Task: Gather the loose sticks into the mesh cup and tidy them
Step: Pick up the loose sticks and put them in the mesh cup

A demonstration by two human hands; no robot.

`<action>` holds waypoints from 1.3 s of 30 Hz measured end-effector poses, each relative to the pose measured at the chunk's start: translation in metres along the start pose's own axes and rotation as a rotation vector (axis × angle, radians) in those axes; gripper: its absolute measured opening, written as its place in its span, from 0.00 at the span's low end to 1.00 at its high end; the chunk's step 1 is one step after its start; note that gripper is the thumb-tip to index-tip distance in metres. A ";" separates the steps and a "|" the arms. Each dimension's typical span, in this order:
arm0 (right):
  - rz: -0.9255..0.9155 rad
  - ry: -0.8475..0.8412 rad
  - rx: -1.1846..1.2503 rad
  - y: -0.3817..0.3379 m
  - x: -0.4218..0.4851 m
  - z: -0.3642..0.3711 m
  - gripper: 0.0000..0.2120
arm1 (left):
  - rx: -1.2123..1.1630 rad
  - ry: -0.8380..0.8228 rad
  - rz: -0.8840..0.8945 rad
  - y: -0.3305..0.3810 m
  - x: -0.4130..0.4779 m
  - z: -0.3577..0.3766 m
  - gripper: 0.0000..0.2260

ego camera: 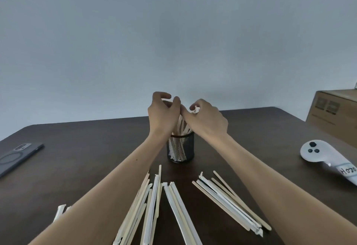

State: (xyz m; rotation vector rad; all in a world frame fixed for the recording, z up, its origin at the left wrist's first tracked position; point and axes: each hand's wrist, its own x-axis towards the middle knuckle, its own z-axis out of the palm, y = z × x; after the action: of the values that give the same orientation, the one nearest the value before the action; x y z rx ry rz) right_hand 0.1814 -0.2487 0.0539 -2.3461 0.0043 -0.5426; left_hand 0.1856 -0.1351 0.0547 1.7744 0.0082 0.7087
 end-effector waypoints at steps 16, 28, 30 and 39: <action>-0.077 -0.166 -0.079 0.015 -0.148 -0.021 0.13 | 0.786 -0.312 -0.143 -0.014 -0.109 -0.136 0.19; -0.142 -0.430 -0.500 -0.001 -0.190 -0.016 0.06 | 1.156 -0.585 -0.232 -0.003 -0.156 -0.146 0.17; -0.141 -0.453 -0.591 -0.008 -0.187 -0.019 0.10 | 1.156 -0.596 -0.267 -0.001 -0.150 -0.147 0.14; -0.126 -0.617 -0.797 -0.014 -0.176 -0.006 0.20 | 1.278 -0.664 -0.231 0.002 -0.144 -0.128 0.08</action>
State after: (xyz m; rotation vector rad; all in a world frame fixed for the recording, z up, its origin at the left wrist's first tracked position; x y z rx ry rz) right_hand 0.0167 -0.2153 0.0000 -3.2162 -0.2554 0.2069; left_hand 0.0077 -0.0754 0.0102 3.0822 0.2614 -0.2080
